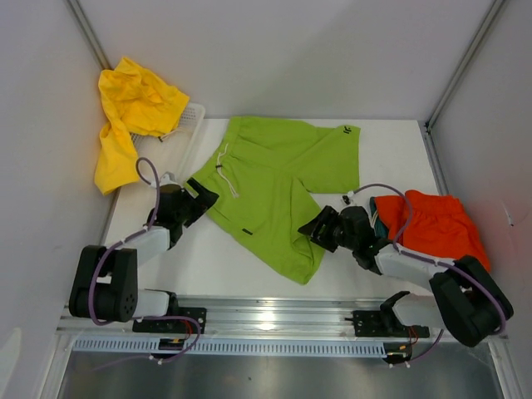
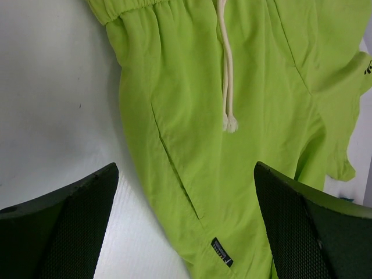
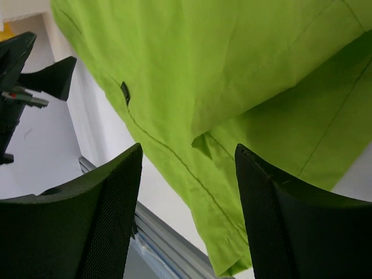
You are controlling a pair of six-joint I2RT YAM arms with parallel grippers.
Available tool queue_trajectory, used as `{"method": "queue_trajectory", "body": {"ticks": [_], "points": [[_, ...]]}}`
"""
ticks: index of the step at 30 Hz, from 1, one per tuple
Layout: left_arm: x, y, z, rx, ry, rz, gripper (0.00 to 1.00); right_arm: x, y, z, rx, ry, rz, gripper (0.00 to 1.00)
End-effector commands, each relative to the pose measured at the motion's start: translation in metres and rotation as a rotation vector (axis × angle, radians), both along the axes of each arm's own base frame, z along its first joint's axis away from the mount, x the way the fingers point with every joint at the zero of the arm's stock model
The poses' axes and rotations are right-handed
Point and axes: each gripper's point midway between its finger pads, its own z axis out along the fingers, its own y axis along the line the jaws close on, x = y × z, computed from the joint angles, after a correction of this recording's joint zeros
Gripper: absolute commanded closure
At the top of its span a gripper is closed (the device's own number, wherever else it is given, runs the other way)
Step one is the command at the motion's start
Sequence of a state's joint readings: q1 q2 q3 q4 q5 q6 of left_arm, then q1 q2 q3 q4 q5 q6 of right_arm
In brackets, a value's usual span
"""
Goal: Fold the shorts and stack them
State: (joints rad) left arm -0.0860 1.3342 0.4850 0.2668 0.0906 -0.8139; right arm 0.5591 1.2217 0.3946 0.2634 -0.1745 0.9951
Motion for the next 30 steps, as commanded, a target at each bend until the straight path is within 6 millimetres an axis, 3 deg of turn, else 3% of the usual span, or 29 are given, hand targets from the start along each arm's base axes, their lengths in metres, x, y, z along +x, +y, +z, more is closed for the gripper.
{"method": "queue_trajectory", "body": {"ticks": [1, 9, 13, 24, 28, 30], "points": [[0.011, -0.002, 0.019, -0.034, -0.098, 0.002, 0.01, 0.022, 0.013, 0.01, 0.069, -0.045, -0.058, 0.34], [0.0, -0.001, -0.001, -0.048, -0.081, 0.017, 0.01, 0.033, 0.026, -0.009, 0.074, -0.015, -0.089, 0.39], [-0.007, 0.002, -0.01, -0.067, -0.088, 0.043, 0.01, 0.037, 0.024, -0.016, 0.089, -0.011, -0.127, 0.51], [-0.012, 0.003, -0.01, -0.087, -0.115, 0.057, 0.02, 0.059, 0.005, -0.022, 0.052, -0.063, -0.279, 0.78], [-0.007, 0.005, -0.014, -0.079, -0.082, 0.069, 0.06, 0.064, -0.005, -0.023, 0.045, -0.065, -0.321, 1.0], [-0.004, 0.005, -0.014, -0.082, -0.079, 0.071, 0.08, 0.064, -0.016, -0.019, 0.044, -0.076, -0.35, 1.0]]}}
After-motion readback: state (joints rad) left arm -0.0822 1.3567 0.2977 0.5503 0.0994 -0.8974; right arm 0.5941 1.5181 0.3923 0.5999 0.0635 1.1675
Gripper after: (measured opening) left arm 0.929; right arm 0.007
